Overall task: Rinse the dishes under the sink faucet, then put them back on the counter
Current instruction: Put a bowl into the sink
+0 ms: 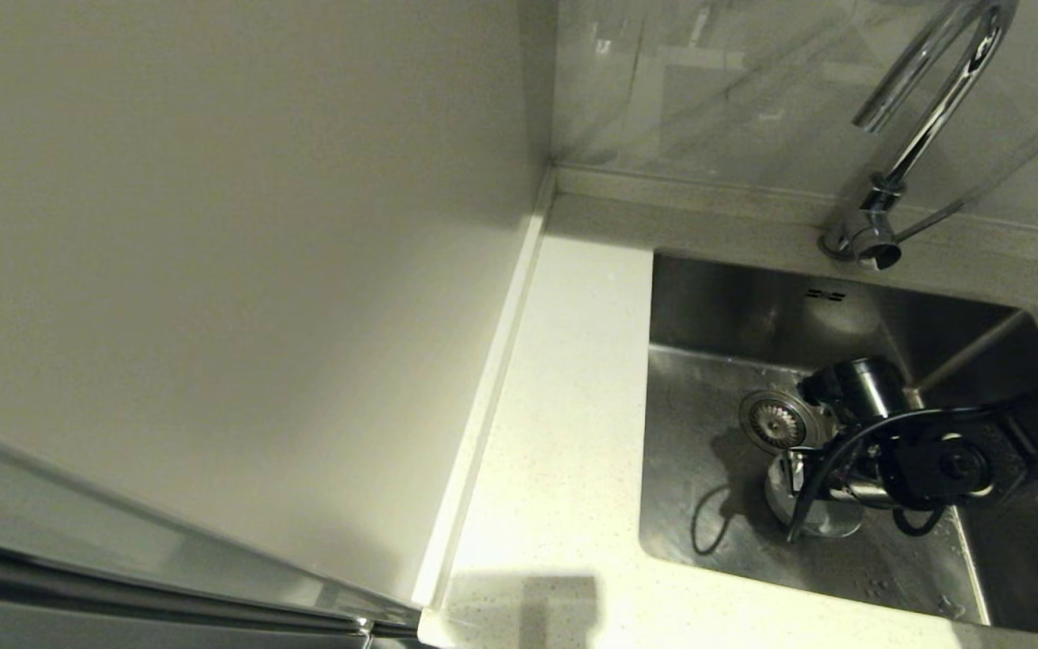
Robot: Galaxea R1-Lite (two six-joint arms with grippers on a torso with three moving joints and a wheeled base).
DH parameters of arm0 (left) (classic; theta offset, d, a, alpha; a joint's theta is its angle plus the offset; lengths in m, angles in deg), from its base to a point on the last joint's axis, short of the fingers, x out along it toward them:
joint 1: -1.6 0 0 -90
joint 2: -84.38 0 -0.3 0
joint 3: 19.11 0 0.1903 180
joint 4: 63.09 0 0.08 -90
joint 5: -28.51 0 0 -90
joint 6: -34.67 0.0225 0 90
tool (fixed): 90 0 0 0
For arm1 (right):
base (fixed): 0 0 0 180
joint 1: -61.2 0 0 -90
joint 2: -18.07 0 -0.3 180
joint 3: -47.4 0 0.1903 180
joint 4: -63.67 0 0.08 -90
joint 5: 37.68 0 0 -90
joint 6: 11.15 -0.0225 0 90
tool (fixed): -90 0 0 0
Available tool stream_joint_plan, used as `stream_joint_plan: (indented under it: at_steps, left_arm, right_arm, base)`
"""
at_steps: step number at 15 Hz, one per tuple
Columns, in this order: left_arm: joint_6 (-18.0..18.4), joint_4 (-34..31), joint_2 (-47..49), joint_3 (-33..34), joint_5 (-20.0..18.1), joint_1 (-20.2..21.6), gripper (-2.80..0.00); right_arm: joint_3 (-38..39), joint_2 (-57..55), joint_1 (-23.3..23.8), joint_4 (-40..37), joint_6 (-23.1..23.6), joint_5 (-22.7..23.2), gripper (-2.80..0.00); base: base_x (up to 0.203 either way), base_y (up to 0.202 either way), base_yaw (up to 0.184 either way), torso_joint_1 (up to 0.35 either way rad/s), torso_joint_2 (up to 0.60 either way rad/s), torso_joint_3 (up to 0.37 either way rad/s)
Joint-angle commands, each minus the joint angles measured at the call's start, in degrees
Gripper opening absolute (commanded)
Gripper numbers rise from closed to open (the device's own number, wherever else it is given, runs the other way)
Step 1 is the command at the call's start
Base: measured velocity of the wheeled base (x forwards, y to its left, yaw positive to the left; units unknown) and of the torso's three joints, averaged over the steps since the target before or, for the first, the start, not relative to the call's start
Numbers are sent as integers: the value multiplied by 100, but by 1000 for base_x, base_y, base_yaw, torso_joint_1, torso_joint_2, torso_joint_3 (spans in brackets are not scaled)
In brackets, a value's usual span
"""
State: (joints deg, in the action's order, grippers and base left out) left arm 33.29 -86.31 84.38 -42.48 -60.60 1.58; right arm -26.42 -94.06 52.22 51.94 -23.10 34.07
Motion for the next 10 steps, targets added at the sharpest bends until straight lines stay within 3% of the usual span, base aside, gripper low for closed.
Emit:
stream_joint_plan:
  at_steps: [1, 10]
  left_arm:
    - [-3, 3, -18, 0, 5, -6, -280]
    - [-3, 3, -18, 0, 5, 2, -280]
  right_arm:
    - [358, 1011, 2, 0, 103, -17, 0]
    - [1464, 2722, 28, -328, 239, -20, 0]
  base:
    - [0, 0, 0, 0, 0, 0]
    - [0, 0, 0, 0, 0, 0]
